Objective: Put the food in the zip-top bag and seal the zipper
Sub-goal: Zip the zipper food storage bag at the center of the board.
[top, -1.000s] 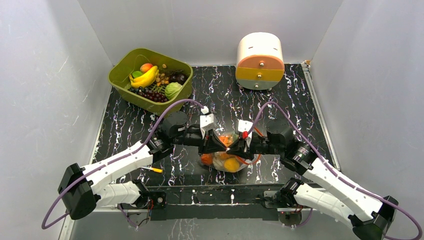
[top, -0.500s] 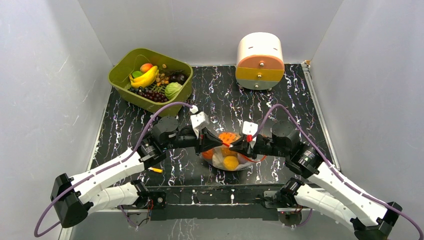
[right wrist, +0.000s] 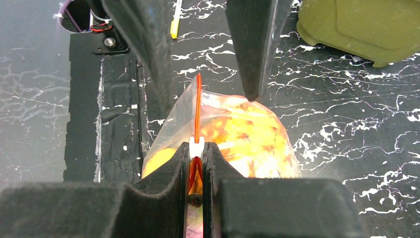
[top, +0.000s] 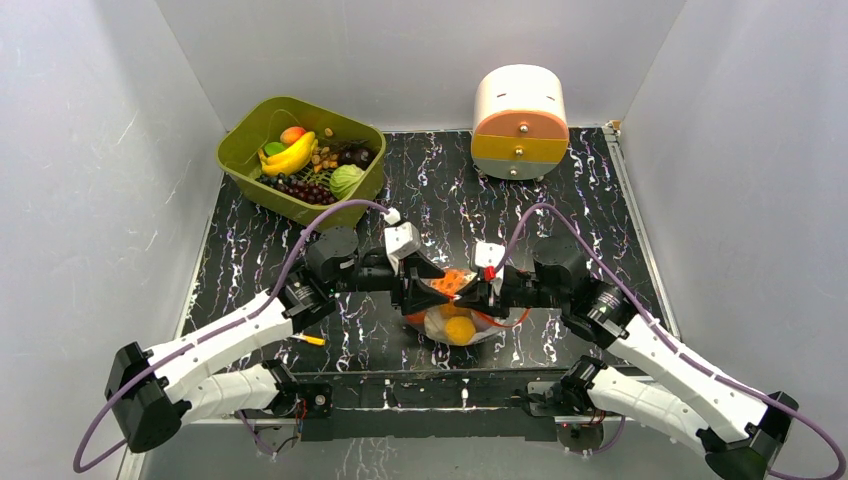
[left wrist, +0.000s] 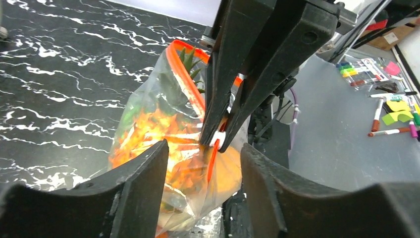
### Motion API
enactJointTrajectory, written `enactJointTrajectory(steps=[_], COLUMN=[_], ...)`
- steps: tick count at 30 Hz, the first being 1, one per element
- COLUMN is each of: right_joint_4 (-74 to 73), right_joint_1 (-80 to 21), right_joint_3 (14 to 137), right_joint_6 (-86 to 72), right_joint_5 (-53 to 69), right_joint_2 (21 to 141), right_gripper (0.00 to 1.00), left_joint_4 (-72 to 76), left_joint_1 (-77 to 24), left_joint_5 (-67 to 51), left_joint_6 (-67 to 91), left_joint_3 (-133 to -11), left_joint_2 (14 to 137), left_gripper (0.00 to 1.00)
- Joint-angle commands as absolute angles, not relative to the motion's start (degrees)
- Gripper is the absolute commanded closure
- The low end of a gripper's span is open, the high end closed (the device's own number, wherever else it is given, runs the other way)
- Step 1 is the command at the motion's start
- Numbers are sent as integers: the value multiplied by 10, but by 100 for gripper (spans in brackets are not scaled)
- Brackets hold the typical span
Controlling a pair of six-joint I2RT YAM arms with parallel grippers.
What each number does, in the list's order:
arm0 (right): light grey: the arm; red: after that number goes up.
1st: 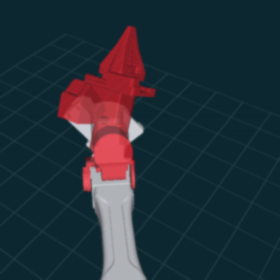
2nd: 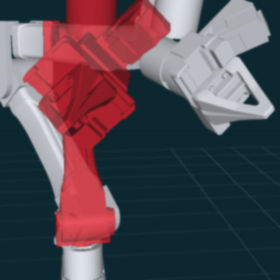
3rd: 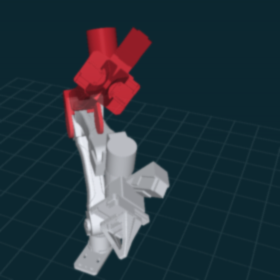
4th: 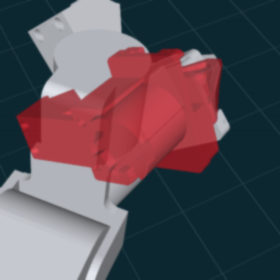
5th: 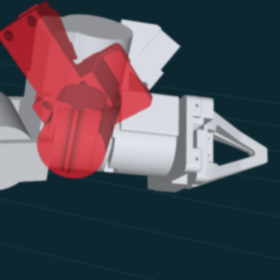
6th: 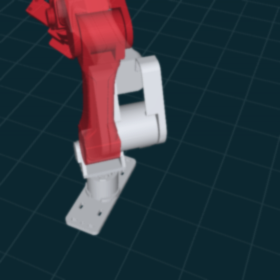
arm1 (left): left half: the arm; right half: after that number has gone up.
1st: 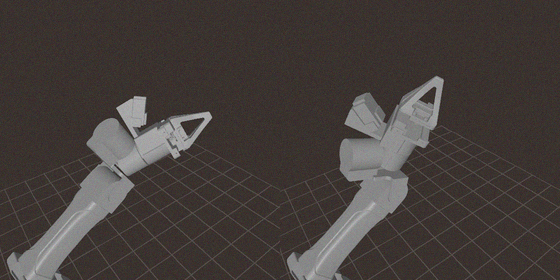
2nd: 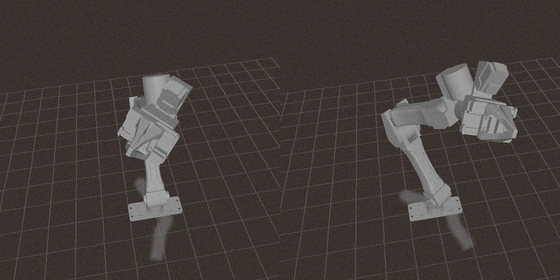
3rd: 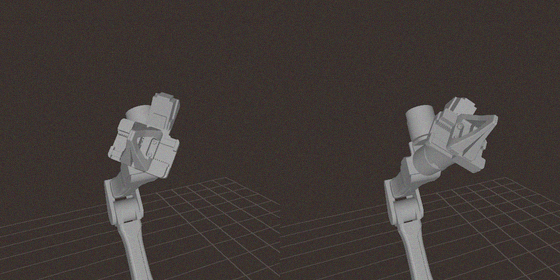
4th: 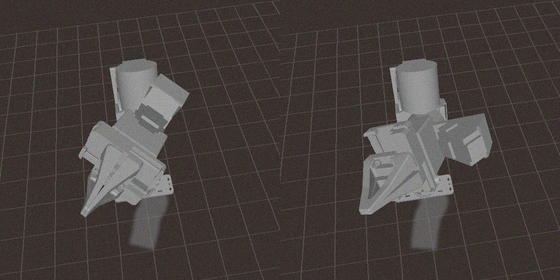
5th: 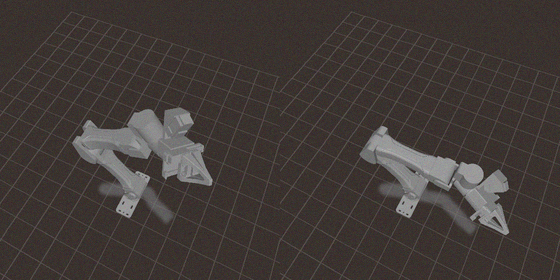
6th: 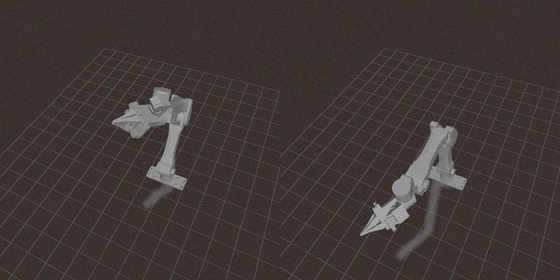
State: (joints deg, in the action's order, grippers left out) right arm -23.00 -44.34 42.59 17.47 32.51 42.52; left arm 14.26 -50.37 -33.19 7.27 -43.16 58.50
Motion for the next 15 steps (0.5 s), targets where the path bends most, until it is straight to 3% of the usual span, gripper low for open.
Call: enactJointTrajectory(steps=[1, 6, 9, 12, 14, 15], right_joint_4=[-200, -200, -208, -213, -223, -231], right_joint_1=[-441, -441, -441, -442, -441, -442], right_joint_3=[474, 483, 487, 486, 485, 485], right_joint_6=[179, 184, 189, 193, 197, 200], right_joint_5=[357, 368, 374, 381, 387, 386], right_joint_2=[436, 442, 444, 444, 445, 445], right_gripper=[100, 100, 100, 100, 100, 100], left_joint_4=[109, 42, 17, -1, -3, 4], left_joint_1=[-502, -501, -502, -502, -502, -502], left_joint_5=[-385, -418, -429, -436, -424, -420], left_joint_6=[29, -24, -47, -65, -60, -52], left_joint_3=[-468, -494, -507, -520, -529, -531], left_joint_2=[601, 626, 638, 648, 654, 654], left_gripper=[44, 43, 47, 69, 100, 100])
